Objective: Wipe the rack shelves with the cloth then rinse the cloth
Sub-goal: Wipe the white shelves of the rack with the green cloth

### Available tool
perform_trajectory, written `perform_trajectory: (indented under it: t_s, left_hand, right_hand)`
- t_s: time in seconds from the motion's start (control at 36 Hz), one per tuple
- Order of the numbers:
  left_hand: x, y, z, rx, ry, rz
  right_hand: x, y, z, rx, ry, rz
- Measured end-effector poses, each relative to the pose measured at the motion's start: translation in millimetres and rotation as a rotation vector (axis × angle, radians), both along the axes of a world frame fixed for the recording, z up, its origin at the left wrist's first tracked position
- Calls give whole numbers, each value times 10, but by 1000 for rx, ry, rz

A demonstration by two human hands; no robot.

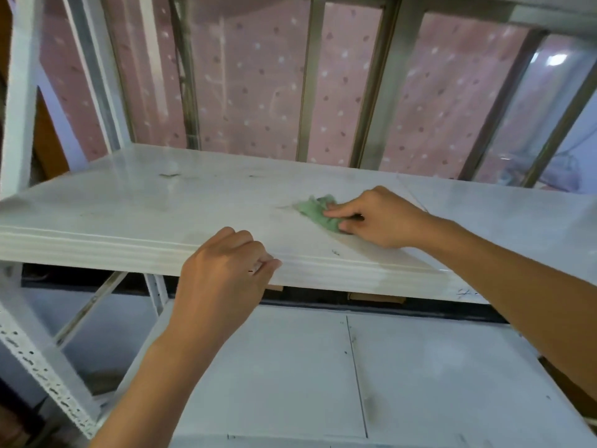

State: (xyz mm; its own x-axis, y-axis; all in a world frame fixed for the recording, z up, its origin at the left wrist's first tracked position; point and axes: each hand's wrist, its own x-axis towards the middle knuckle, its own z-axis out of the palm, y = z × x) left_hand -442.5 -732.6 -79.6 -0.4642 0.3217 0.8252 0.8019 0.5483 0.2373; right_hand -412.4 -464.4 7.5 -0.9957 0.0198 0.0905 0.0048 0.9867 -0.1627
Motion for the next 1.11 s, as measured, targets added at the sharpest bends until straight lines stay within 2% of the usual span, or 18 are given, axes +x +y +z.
perform_trajectory:
  t_s: [0.08,0.19,0.36,0.44,0.61,0.72,0.97,1.11]
  left_hand:
    - [0,21,-24,19,24,8]
    - [2,28,-21,28,29,10]
    - [21,40,21,20,10,11]
    - [23,50,26,12,8,19]
    - [21,50,-3,9,34,36]
    - [16,50,-8,12,46,41]
    - [29,47,-35,15,83,47]
    - [55,62,-32,29,92,34]
  right_hand:
    - [-47,139,-54,-48,59,-13]
    - [-235,714,-13,106,112,-173]
    - [-457,1623,29,211,82,-411]
    - [-696,1808,21,185,86,-470]
    - [-1182,1813,-11,47,128,-458]
    - [-1279,1583,-18,16,134,-363]
    - [-523,288,-79,-200,14,207]
    - [-438,228,-82,-265,54,236]
